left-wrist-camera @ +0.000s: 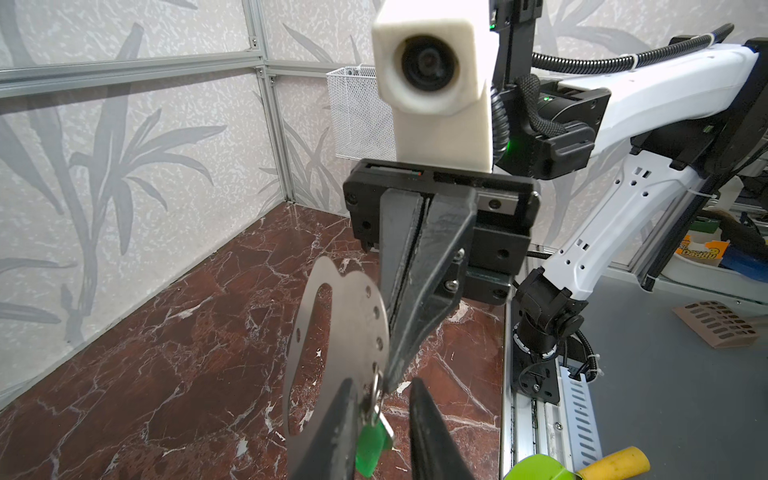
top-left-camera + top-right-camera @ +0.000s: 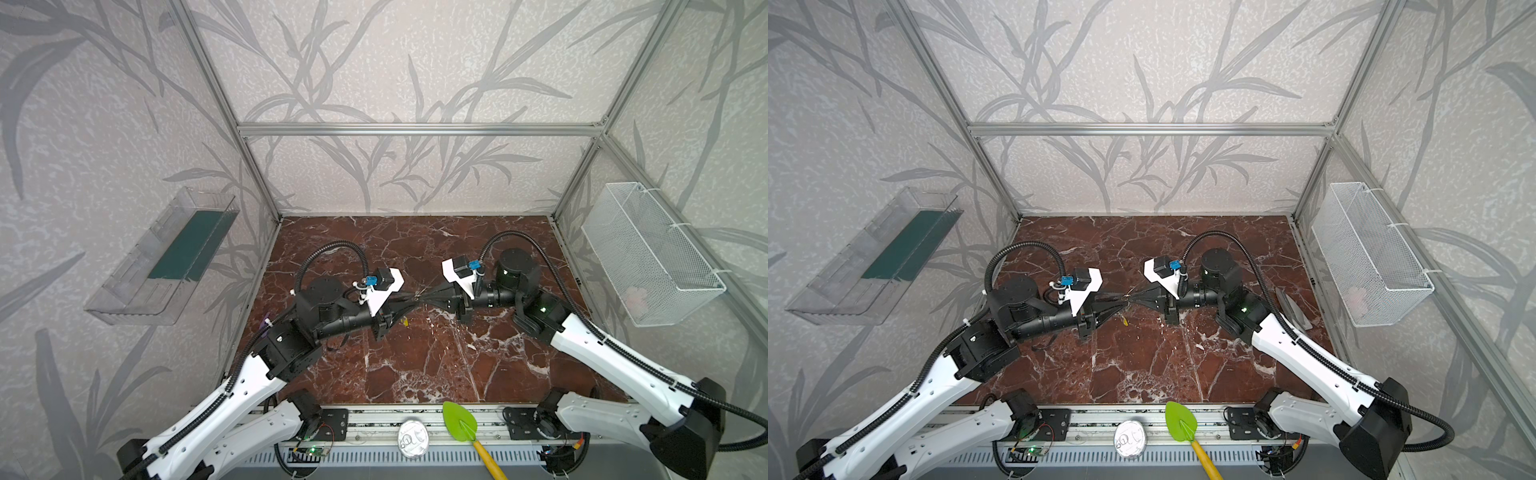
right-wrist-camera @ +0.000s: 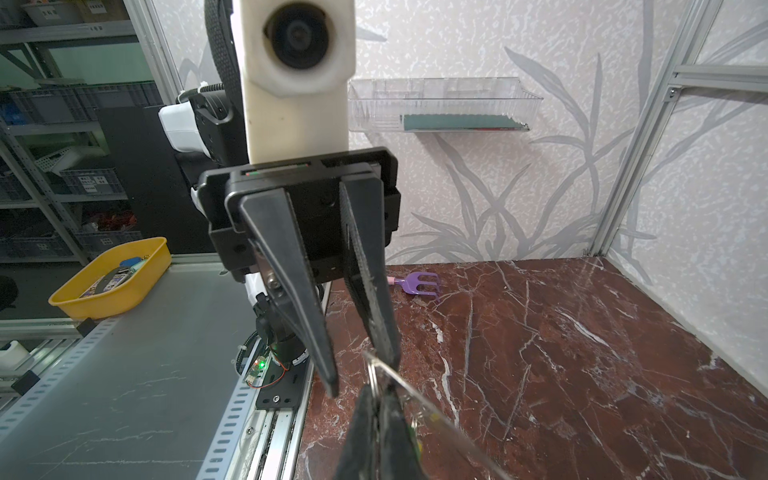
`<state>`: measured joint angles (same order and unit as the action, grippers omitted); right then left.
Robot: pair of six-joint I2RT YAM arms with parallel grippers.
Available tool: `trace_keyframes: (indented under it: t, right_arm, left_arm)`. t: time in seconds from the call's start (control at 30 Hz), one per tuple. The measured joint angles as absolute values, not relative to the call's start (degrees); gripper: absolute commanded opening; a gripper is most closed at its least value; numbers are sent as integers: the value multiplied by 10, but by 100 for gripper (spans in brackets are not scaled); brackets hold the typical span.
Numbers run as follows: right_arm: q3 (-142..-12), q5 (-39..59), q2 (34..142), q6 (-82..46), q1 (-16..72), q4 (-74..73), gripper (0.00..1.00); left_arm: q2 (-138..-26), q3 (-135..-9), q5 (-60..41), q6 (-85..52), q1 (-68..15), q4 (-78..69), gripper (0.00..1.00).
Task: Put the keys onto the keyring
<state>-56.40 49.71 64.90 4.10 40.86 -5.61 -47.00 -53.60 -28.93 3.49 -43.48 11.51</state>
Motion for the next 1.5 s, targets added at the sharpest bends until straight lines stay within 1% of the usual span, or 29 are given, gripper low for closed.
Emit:
trace_keyframes:
  t: [0.2, 0.37, 0.47, 0.5, 0.63, 0.87, 1.1, 1.2, 1.27, 1.33, 1.4, 1.43, 1.5]
  right_arm:
    - [-565, 501, 649, 38, 408, -49, 0]
    - [-565, 499, 649, 31, 407, -43, 0]
    - [-566, 488, 649, 29, 407, -40, 22]
    - [-565, 484, 648, 30, 407, -39, 27]
    - [-559, 456, 636, 26, 407, -44, 32]
    - [-545, 425, 617, 17, 407, -55, 35]
    - [-542, 409, 629, 12, 407, -74, 32]
    - [-542, 407, 634, 10, 407, -79, 28]
    - [-542, 405, 637, 10, 407, -83, 23]
    - [-542, 405, 640, 9, 407, -87, 16]
    - [-542, 404, 642, 9, 407, -90, 4]
    - [-543, 406, 643, 8, 407, -90, 0]
    - [-543, 410, 646, 6, 407, -89, 0]
  left_arm:
    - [-480, -544, -289, 41, -434, 120, 0]
    - [-480, -544, -286, 50, -434, 124, 0]
    - [-480, -544, -270, 43, -435, 123, 0]
    - [-480, -544, -263, 37, -435, 121, 0]
    - [-480, -544, -224, -3, -435, 105, 0]
    - [-481, -544, -210, -59, -435, 68, 0]
    - [-488, -543, -214, -81, -435, 48, 0]
    - [-493, -543, -217, -86, -435, 45, 0]
    - [-495, -542, -220, -87, -435, 44, 0]
    - [-496, -542, -221, -88, -435, 44, 0]
    - [-496, -540, -221, -88, -435, 43, 0]
    - [-496, -538, -220, -88, -435, 43, 0]
    - [-496, -533, -215, -89, -434, 39, 0]
